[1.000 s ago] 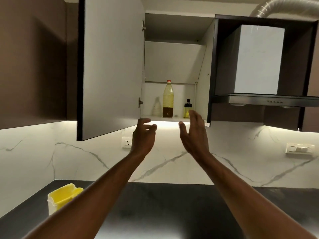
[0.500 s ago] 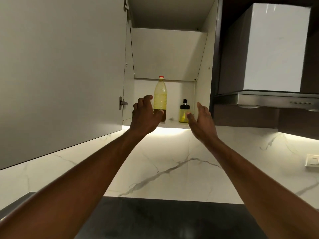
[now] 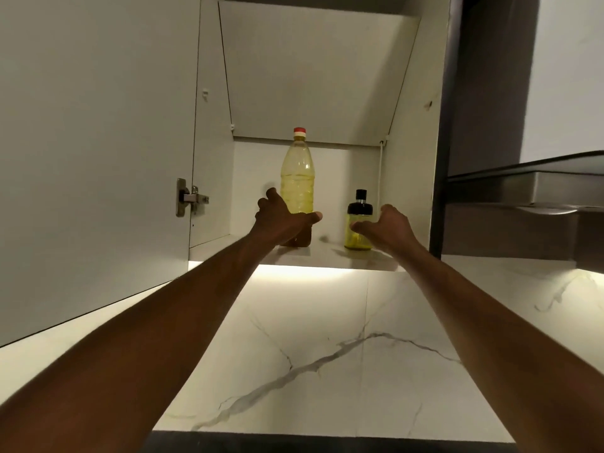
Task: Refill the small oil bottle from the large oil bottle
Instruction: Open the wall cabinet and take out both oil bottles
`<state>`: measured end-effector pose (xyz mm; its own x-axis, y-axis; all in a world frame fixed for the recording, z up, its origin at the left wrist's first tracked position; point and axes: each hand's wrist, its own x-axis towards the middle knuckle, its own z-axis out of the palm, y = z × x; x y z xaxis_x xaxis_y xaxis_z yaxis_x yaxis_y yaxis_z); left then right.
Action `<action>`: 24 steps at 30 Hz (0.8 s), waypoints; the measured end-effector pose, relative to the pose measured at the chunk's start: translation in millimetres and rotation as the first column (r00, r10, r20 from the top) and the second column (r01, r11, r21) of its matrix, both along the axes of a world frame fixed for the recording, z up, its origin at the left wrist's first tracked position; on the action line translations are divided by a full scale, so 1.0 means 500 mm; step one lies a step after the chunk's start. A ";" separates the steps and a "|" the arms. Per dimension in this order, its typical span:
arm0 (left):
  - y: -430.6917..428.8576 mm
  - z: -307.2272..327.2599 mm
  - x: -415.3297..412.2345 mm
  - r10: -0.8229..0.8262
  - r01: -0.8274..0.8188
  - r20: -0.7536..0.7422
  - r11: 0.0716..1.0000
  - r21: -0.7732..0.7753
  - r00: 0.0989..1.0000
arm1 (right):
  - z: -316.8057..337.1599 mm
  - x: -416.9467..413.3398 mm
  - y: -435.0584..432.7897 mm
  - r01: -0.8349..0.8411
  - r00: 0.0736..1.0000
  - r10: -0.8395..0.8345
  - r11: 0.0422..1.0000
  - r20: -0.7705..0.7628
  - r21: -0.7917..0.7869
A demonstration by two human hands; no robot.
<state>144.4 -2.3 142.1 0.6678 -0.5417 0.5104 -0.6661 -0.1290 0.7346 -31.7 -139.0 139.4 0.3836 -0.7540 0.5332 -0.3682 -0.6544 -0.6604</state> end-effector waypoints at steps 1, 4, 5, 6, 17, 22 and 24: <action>-0.024 0.004 0.018 -0.017 0.017 -0.052 1.000 0.005 0.999 | 0.004 0.015 -0.021 -0.004 1.000 0.004 0.999 0.002 0.035; -0.081 0.008 0.058 -0.088 0.088 -0.201 0.996 -0.009 0.976 | 0.012 0.049 -0.071 -0.022 0.999 0.018 0.992 0.029 0.121; -0.097 0.008 0.069 -0.103 0.101 -0.222 0.995 -0.023 0.970 | 0.013 0.059 -0.084 -0.028 0.999 0.023 0.989 0.040 0.142; -0.110 0.008 0.077 -0.108 0.102 -0.227 0.994 -0.039 0.968 | 0.013 0.069 -0.095 -0.036 0.998 0.028 0.987 0.053 0.156; -0.158 -0.011 0.132 -0.032 0.020 -0.148 0.996 -0.086 0.988 | -0.002 0.100 -0.134 0.026 0.992 -0.049 0.982 0.120 0.189; -0.114 -0.022 0.091 -0.046 0.027 -0.132 0.990 -0.137 0.990 | 0.003 0.081 -0.106 0.041 0.985 -0.058 0.993 0.161 0.110; -0.088 -0.024 0.065 -0.060 0.039 -0.127 0.986 -0.160 0.990 | 0.008 0.062 -0.087 0.005 0.984 -0.020 0.996 0.178 0.087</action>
<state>177.0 -46.5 130.1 0.7089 -0.4962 0.5013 -0.5653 0.0253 0.8245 -0.6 -182.3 143.2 0.2783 -0.8039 0.5256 -0.2469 -0.5887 -0.7697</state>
